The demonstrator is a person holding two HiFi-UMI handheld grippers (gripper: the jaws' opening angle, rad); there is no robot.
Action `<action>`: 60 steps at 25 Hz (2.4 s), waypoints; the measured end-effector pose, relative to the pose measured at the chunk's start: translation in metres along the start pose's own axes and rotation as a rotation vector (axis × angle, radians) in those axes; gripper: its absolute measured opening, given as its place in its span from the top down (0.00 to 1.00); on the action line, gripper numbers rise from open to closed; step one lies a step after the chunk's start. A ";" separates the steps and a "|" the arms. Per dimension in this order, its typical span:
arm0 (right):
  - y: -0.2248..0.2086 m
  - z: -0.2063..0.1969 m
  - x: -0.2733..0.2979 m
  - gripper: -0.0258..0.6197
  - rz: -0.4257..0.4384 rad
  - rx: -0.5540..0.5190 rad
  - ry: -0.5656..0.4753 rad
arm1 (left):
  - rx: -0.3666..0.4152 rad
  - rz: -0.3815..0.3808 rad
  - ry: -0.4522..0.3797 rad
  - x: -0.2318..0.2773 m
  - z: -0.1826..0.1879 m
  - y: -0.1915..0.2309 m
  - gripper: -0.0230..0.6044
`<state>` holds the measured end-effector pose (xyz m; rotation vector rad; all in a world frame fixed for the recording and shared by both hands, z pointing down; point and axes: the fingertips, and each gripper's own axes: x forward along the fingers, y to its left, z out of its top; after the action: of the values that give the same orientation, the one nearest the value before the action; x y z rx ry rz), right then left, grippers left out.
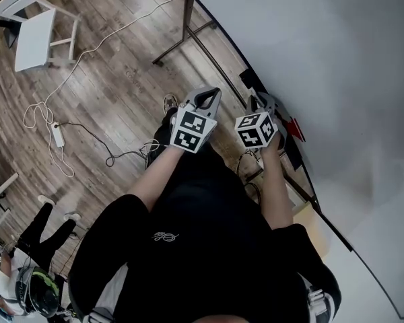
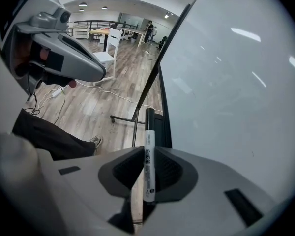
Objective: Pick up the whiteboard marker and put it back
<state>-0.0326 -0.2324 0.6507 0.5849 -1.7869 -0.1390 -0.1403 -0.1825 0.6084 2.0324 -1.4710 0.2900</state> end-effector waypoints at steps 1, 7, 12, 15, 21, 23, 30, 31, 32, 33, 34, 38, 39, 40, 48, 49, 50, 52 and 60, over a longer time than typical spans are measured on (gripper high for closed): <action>0.000 0.000 0.001 0.88 0.006 0.010 0.001 | 0.002 -0.002 0.000 0.001 0.001 0.000 0.95; -0.001 0.001 0.003 0.88 0.019 0.019 0.004 | 0.006 -0.013 0.005 0.002 0.006 0.001 0.95; -0.002 0.000 0.004 0.88 0.032 0.005 0.011 | 0.002 -0.013 0.011 0.004 0.005 0.000 0.95; -0.003 -0.002 0.007 0.87 0.045 0.010 0.011 | 0.006 -0.014 0.020 0.006 0.002 -0.002 0.95; -0.003 -0.003 0.008 0.85 0.047 0.011 0.016 | 0.005 -0.011 0.018 0.003 0.001 -0.002 0.95; -0.003 -0.001 0.007 0.85 0.041 0.003 0.017 | 0.003 -0.009 0.015 0.000 0.003 0.000 0.95; -0.006 0.002 0.001 0.81 0.001 -0.017 -0.005 | 0.005 -0.006 0.010 -0.002 0.004 0.000 0.95; -0.007 0.003 -0.001 0.81 -0.007 -0.015 -0.016 | 0.007 -0.006 0.007 -0.001 0.004 -0.001 0.95; -0.008 0.005 -0.004 0.80 -0.015 -0.009 -0.029 | 0.008 -0.006 0.002 -0.001 0.004 -0.002 0.95; -0.009 0.006 -0.008 0.80 -0.021 0.000 -0.044 | 0.010 -0.007 -0.003 -0.001 0.004 -0.003 0.95; -0.009 0.007 -0.012 0.80 -0.025 0.011 -0.062 | 0.011 -0.008 -0.006 -0.001 0.005 -0.005 0.95; -0.007 0.008 -0.031 0.80 -0.027 0.059 -0.138 | 0.020 -0.007 -0.015 -0.005 0.011 -0.014 0.95; -0.006 0.008 -0.037 0.80 -0.031 0.075 -0.162 | 0.022 -0.006 -0.022 -0.006 0.011 -0.017 0.95; -0.006 0.007 -0.043 0.80 -0.035 0.099 -0.192 | 0.024 -0.005 -0.027 -0.007 0.011 -0.021 0.95; -0.020 0.001 -0.116 0.88 -0.074 0.487 -0.485 | 0.048 0.014 -0.095 -0.035 0.030 -0.055 0.95; -0.022 -0.002 -0.124 0.89 -0.083 0.512 -0.510 | 0.055 0.013 -0.102 -0.037 0.031 -0.061 0.95; -0.024 -0.007 -0.132 0.89 -0.085 0.537 -0.535 | 0.066 0.009 -0.107 -0.038 0.032 -0.068 0.95; -0.027 -0.017 -0.148 0.89 -0.081 0.590 -0.585 | 0.092 -0.003 -0.114 -0.040 0.034 -0.084 0.95; -0.036 -0.050 -0.192 0.96 -0.144 0.693 -0.760 | 0.172 -0.024 -0.166 -0.046 0.041 -0.139 0.95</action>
<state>0.0604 -0.1659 0.4843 1.2789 -2.5405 0.2039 -0.0359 -0.1424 0.5053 2.2567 -1.5662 0.2504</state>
